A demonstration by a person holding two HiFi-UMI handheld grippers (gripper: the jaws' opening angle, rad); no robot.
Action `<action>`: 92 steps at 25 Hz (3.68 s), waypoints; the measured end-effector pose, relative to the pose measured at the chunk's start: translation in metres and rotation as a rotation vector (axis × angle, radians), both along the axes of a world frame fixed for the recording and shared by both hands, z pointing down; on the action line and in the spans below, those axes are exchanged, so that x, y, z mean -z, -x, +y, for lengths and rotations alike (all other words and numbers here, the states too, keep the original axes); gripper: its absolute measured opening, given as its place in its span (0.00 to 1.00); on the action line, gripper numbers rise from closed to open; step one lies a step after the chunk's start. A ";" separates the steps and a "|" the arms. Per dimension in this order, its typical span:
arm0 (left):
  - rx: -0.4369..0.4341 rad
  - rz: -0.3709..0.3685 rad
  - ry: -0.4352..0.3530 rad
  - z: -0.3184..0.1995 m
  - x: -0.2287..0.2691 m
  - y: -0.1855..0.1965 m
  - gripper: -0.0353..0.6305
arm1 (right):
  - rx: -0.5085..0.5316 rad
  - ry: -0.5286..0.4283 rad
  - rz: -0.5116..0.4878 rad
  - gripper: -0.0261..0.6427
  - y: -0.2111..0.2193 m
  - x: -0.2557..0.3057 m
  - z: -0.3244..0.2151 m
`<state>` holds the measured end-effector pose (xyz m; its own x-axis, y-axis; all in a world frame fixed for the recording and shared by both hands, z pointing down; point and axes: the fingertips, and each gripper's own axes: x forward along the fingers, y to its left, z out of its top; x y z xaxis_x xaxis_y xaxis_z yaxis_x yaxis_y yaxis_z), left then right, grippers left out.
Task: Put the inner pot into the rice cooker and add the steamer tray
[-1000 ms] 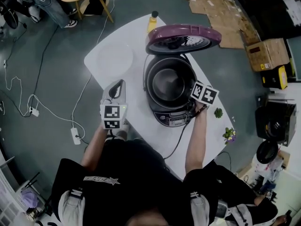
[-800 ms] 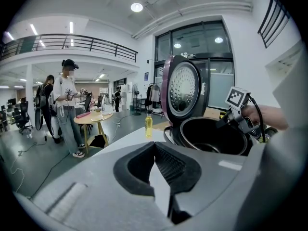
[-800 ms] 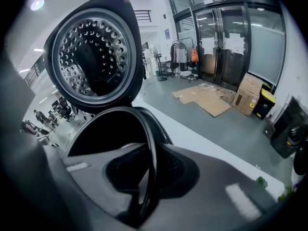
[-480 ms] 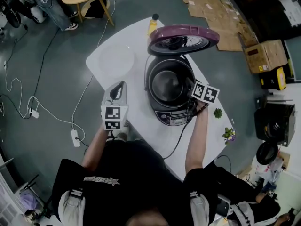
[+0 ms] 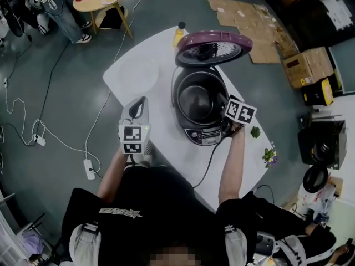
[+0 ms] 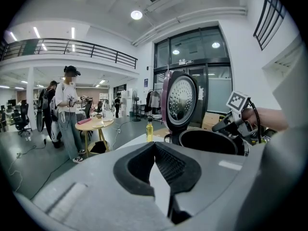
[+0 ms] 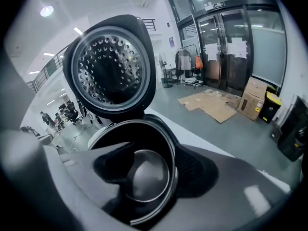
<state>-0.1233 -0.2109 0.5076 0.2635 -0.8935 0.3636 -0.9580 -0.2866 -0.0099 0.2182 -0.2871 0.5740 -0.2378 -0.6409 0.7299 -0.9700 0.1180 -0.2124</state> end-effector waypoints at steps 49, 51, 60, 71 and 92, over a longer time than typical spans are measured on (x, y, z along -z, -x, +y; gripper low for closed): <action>-0.264 -0.015 -0.111 0.031 0.051 -0.035 0.07 | -0.060 -0.665 0.086 0.05 0.121 0.127 0.179; -0.227 -0.020 -0.104 0.030 0.048 -0.017 0.07 | -0.006 -0.666 0.065 0.05 0.144 0.125 0.169; -0.050 -0.036 -0.061 0.035 0.029 0.069 0.07 | 0.206 -0.629 0.000 0.05 0.240 0.101 0.133; 0.070 -0.029 0.030 0.029 -0.018 0.132 0.07 | 0.288 -0.517 -0.051 0.05 0.303 0.049 0.090; 0.138 -0.019 0.211 -0.020 -0.123 0.169 0.07 | 0.192 -0.140 -0.160 0.38 0.330 -0.102 0.007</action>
